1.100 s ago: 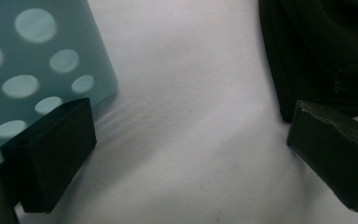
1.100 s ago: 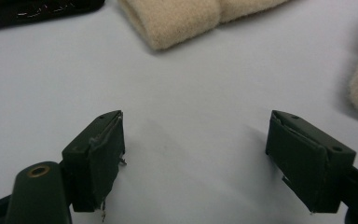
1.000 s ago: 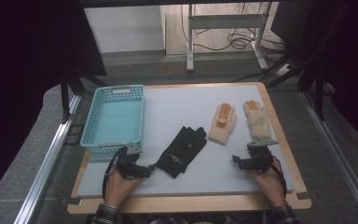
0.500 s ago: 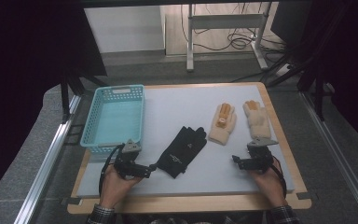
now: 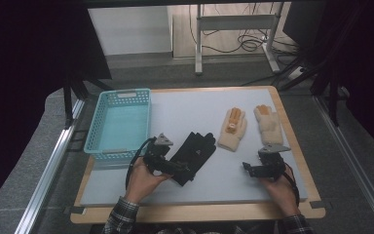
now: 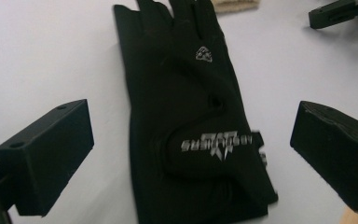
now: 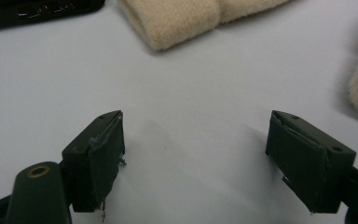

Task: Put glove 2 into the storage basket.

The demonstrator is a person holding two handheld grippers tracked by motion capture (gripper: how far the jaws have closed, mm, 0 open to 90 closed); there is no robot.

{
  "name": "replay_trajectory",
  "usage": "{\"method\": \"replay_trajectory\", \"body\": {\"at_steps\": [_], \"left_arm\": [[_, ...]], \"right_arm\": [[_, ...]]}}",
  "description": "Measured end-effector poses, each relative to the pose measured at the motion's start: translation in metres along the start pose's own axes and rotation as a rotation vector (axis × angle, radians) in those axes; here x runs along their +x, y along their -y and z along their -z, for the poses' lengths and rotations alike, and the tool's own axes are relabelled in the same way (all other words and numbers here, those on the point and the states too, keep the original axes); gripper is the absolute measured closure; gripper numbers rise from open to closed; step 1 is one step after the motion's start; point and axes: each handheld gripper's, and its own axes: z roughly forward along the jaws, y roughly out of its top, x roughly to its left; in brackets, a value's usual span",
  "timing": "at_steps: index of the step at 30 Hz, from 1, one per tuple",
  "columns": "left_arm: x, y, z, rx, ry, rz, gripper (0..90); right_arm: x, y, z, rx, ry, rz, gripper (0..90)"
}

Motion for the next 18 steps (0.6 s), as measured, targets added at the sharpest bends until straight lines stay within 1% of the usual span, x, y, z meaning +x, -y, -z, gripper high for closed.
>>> {"method": "replay_trajectory", "body": {"at_steps": [2, 3, 4, 5, 9, 10, 11, 12, 13, 14, 15, 16, 17, 18], "left_arm": [[-0.002, -0.005, -0.01, 0.022, 0.003, -0.004, 0.0], [-0.002, -0.008, -0.016, 0.034, 0.0, 0.001, 0.0], [0.0, -0.011, -0.026, 0.06, -0.005, 0.012, 0.0], [0.002, -0.013, -0.031, 0.074, -0.006, 0.017, 0.0], [0.009, -0.015, -0.049, 0.11, -0.006, 0.043, 0.0], [0.009, -0.015, -0.049, 0.11, -0.006, 0.043, 0.0], [0.011, -0.015, -0.058, 0.134, -0.006, 0.043, 0.0], [0.011, -0.015, -0.061, 0.142, 0.001, 0.049, 0.0], [0.011, -0.015, -0.061, 0.142, 0.001, 0.049, 0.0], [0.01, -0.014, -0.067, 0.153, 0.027, 0.051, 0.0], [0.009, -0.014, -0.069, 0.161, 0.039, 0.045, 0.0], [0.009, -0.014, -0.069, 0.161, 0.039, 0.045, 0.0], [0.006, -0.013, -0.07, 0.171, 0.038, 0.035, 0.0], [0.0, -0.013, -0.071, 0.185, 0.014, -0.006, 0.0]], "right_arm": [[0.0, 0.0, 0.0, 0.0, 0.0, 0.0, 19.1], [0.0, 0.0, 0.0, 0.0, 0.0, 0.0, 19.1], [0.0, 0.0, 0.0, 0.0, 0.0, 0.0, 19.1], [0.0, 0.0, 0.0, 0.0, 0.0, 0.0, 19.1], [0.0, 0.0, 0.0, -0.001, -0.002, -0.003, 19.1], [0.0, 0.0, 0.0, -0.001, -0.002, -0.002, 19.1], [0.0, 0.0, 0.0, -0.001, -0.002, -0.002, 19.1], [0.0, 0.0, 0.0, 0.001, -0.002, -0.002, 19.1], [0.0, 0.0, 0.0, -0.001, -0.003, -0.003, 19.1], [0.0, 0.0, 0.0, -0.001, -0.003, -0.003, 19.1], [0.0, 0.0, 0.0, -0.001, -0.003, -0.003, 19.1], [0.0, 0.0, 0.0, -0.001, -0.003, -0.003, 19.1], [0.0, 0.0, 0.0, -0.001, -0.003, -0.003, 19.1], [0.0, 0.0, 0.0, -0.001, -0.003, -0.003, 19.1]]}}
